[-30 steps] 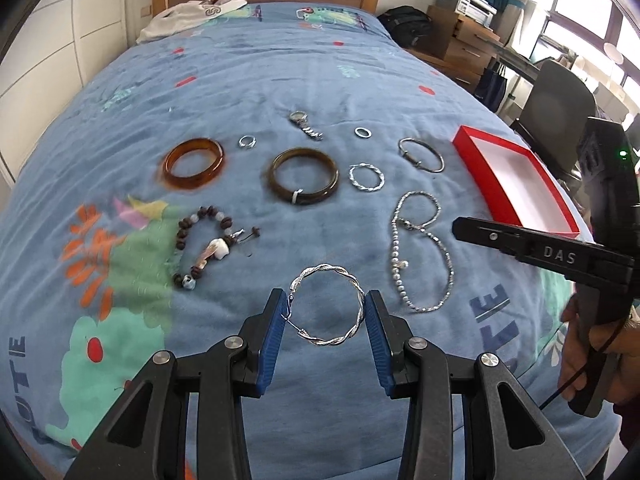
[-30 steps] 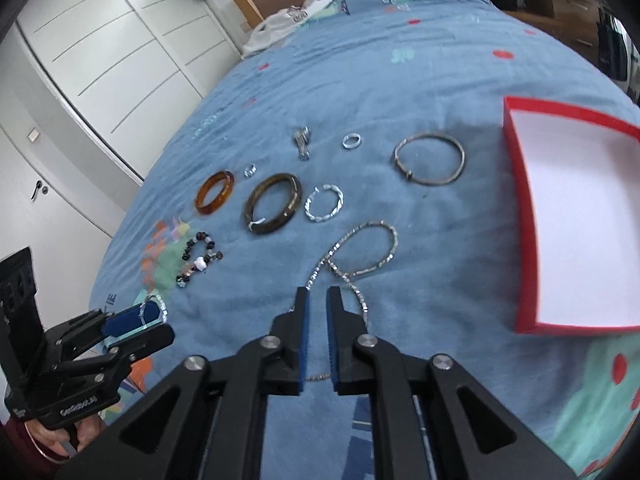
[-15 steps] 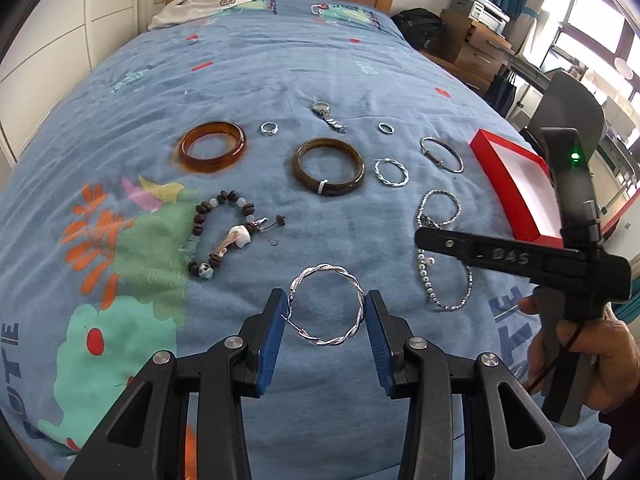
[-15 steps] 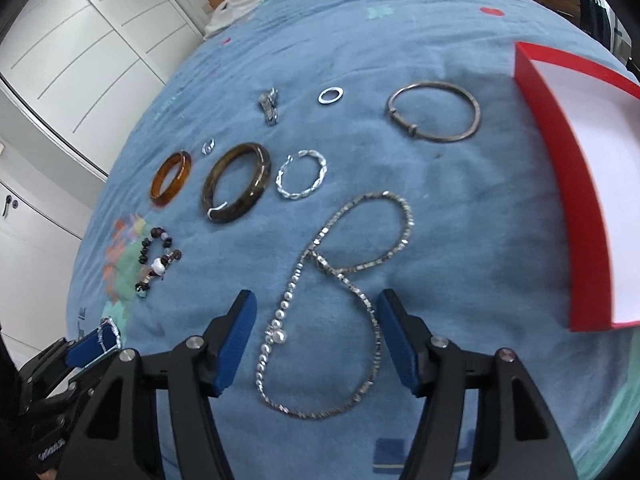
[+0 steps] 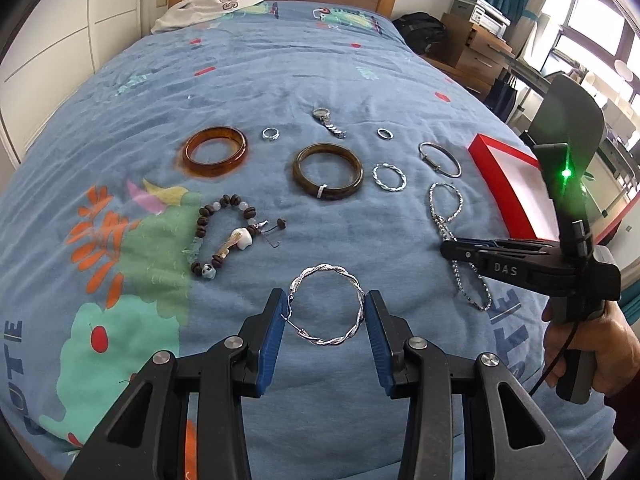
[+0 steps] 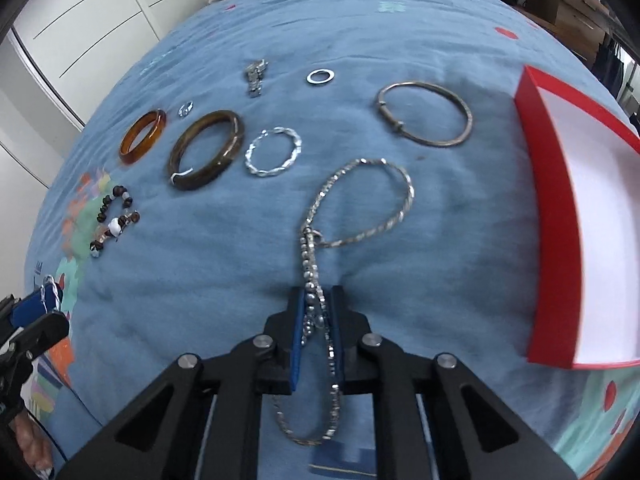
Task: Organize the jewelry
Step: 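Lift the silver hoop with the left tool while the right tool lifts the chain, then carry the hoop and chain over the red box with both tools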
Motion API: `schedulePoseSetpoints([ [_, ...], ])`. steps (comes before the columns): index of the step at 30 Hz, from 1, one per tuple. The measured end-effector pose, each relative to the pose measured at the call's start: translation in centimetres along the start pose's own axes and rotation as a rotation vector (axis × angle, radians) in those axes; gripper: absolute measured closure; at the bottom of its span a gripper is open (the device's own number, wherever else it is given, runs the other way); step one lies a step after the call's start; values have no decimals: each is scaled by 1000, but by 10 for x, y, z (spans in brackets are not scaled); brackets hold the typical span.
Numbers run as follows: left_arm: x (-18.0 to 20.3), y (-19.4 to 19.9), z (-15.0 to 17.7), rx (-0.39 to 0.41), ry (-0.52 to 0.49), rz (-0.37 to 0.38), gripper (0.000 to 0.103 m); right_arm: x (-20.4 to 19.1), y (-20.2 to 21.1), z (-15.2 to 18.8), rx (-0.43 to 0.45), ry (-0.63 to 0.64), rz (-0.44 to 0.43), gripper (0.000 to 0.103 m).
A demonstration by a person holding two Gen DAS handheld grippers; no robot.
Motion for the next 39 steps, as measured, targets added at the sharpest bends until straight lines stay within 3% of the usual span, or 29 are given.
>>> schedulePoseSetpoints([
  [5, 6, 7, -6, 13, -9, 0, 63, 2, 23, 0, 64, -12, -59, 91],
  [14, 45, 27, -28, 50, -74, 31, 63, 6, 112, -17, 240, -12, -113, 91],
  [28, 187, 40, -92, 118, -221, 195, 63, 89, 243, -59, 435, -23, -16, 91],
  [34, 250, 22, -118, 127, -280, 240, 63, 128, 253, -71, 432, -28, 11, 91],
  [39, 285, -13, -128, 95, -303, 248, 63, 169, 234, -72, 395, -56, 1, 91],
])
Point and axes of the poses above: each gripper's, at about its wrist camera, not at the fingertips, and y roughly against the way its jaws point, x to its right, z to its underside, the point moved 5 cm from there along -y, roughly the way its jaws point, and after that the axes turned 10 degrees about -z, right-handed, at the moved point
